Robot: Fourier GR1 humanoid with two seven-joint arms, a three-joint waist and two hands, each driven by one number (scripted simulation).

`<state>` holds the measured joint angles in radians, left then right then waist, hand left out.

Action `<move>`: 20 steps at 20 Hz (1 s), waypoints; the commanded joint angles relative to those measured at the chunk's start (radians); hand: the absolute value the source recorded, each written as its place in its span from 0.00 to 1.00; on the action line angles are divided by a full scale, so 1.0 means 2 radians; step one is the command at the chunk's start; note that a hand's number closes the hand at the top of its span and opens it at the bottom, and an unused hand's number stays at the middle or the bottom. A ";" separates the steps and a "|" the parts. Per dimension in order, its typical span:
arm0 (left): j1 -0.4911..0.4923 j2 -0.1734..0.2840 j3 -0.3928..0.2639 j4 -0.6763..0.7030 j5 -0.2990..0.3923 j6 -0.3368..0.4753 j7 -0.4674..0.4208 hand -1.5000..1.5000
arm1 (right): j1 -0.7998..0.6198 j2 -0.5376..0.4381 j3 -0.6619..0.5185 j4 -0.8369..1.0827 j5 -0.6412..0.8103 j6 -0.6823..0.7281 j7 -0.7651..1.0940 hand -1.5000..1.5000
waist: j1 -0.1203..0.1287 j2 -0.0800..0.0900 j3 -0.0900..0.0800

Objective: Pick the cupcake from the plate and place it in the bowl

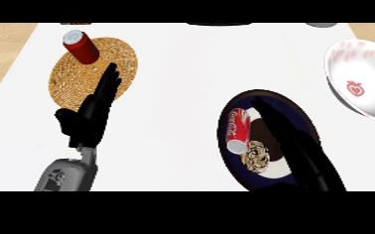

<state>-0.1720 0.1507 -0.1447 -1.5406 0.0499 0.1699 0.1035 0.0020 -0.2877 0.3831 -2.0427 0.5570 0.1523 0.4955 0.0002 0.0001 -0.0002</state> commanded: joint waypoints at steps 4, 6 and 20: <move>-0.017 -0.018 0.015 0.012 -0.015 -0.005 0.005 0.50 | 0.021 0.022 -0.017 0.063 0.005 -0.004 -0.082 0.00 | -0.001 0.000 0.000; 0.022 -0.010 0.004 -0.027 -0.016 -0.020 0.013 0.50 | 0.033 0.024 -0.015 -0.033 -0.014 0.031 -0.022 0.00 | -0.001 -0.001 0.000; 0.029 -0.010 0.044 -0.001 -0.010 -0.057 -0.027 0.50 | 0.032 0.066 -0.069 0.068 -0.064 0.028 -0.114 0.00 | 0.000 0.000 0.000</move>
<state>-0.1280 0.1167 -0.0857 -1.5548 0.0098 0.0976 0.0796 0.1229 -0.1987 0.2655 -1.9811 0.4385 0.2076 0.2573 -0.0012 -0.0006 0.0001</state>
